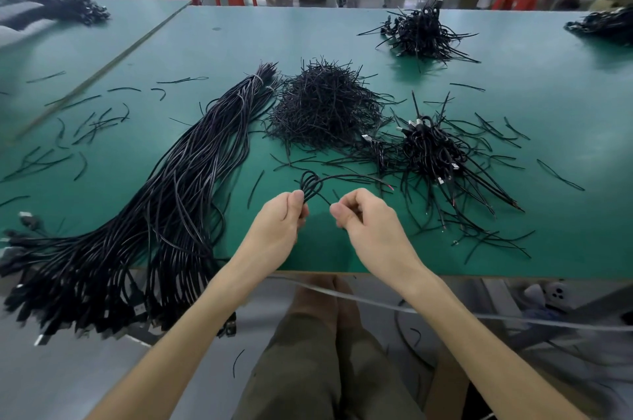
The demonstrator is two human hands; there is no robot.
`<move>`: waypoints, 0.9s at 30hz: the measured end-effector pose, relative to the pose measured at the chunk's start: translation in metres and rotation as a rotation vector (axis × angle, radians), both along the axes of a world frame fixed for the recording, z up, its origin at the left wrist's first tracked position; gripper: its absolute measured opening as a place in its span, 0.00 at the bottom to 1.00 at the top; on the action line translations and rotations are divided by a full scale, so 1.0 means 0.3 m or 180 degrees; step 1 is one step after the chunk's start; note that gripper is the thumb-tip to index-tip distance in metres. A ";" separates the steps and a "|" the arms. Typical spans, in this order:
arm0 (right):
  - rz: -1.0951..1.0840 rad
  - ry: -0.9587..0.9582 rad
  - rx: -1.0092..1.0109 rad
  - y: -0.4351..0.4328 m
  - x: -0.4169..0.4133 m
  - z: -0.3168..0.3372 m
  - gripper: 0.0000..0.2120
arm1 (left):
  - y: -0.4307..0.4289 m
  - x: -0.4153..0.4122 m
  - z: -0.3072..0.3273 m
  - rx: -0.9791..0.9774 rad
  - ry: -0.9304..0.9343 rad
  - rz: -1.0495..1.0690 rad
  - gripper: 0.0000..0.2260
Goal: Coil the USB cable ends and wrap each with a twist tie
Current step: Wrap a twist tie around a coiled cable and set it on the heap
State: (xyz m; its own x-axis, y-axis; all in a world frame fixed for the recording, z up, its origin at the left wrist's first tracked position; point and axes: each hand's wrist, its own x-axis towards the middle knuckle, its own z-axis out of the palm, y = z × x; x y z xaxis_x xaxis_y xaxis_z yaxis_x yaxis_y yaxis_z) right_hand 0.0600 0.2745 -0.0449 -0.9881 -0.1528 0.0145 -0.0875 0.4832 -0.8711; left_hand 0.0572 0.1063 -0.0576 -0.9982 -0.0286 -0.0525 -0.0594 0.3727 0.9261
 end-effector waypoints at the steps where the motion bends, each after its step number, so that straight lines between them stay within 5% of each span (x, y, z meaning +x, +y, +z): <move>1: 0.0025 -0.0027 -0.0076 -0.009 0.000 0.004 0.07 | 0.006 0.005 0.001 0.0002 0.0098 -0.0084 0.18; 12: 0.0234 -0.0501 -0.1112 -0.029 0.014 0.019 0.11 | 0.016 0.026 0.023 0.0164 0.0316 -0.0429 0.19; 20: 0.0650 -0.0342 -0.1534 -0.005 0.014 -0.005 0.08 | -0.019 0.040 0.065 0.1044 -0.0534 -0.0550 0.20; 27: 0.1361 -0.0231 -0.1644 0.021 -0.002 0.017 0.32 | -0.080 0.061 0.116 0.1016 -0.0915 -0.1336 0.20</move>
